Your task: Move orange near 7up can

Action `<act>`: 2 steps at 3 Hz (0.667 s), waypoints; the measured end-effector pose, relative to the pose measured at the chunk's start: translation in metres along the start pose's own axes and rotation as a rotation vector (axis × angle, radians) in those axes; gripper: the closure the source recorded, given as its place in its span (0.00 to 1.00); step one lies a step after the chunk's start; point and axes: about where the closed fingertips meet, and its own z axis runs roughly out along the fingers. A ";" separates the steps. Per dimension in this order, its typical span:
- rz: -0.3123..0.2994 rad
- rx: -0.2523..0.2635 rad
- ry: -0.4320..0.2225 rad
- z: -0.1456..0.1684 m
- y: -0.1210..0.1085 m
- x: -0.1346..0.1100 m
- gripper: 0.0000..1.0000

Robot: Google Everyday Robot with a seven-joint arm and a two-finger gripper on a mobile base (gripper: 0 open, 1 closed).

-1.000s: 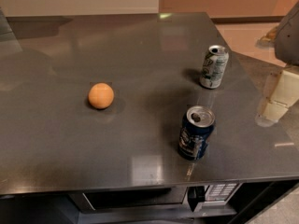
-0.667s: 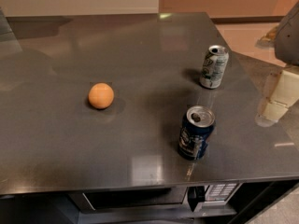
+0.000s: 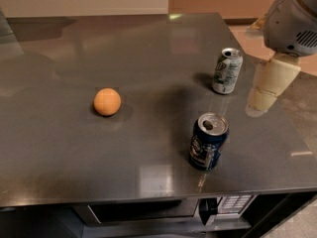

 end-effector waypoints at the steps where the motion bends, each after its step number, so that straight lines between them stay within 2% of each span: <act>1: -0.048 -0.022 -0.072 0.010 -0.015 -0.036 0.00; 2: -0.083 -0.059 -0.135 0.026 -0.024 -0.072 0.00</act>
Offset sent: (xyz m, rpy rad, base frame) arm 0.0621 0.1120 -0.0049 0.1713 0.0466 0.1996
